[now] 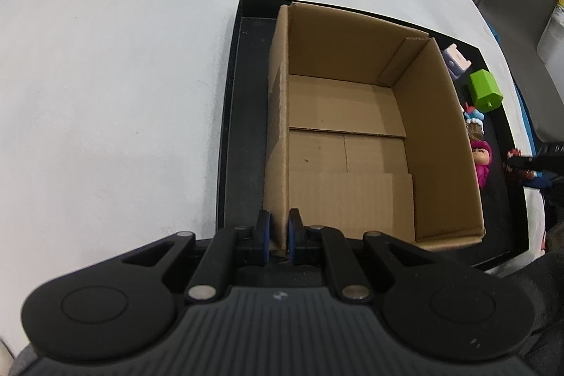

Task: Organize rigid objects
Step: 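Close the right gripper on the brown-haired doll figure, then carry the doll figure over the cardboard box and open the right gripper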

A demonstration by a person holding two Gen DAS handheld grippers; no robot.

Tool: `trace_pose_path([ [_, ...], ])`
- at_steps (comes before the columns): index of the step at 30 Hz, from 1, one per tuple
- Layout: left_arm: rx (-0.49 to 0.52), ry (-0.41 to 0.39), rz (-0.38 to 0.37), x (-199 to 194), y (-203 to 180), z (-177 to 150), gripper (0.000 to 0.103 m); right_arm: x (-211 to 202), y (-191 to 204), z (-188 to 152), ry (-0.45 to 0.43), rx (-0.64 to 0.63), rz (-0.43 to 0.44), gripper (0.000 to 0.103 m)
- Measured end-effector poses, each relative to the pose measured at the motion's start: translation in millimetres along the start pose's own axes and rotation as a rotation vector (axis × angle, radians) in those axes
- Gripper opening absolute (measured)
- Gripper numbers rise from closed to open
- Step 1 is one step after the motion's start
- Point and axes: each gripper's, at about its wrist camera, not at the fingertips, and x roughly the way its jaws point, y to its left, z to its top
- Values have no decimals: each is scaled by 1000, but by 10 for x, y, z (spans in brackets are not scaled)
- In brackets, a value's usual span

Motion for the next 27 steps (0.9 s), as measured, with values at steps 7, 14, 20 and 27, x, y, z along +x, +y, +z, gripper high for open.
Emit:
trace_pose_path([
  [7,-4,8,-14,-15,3,-11,10,-268,284,35,-23,-53,52,34],
  [14,-14,14,-35,-15,45,-8,10,-430,676,6,-18,-138,104,34],
  [20,-32,21,-53,6,82,-10,11,-509,981,-76,-6,-208,118,34],
  [27,-40,5,-78,-14,110,-39,11,-571,1288,-162,-5,-265,140,34],
])
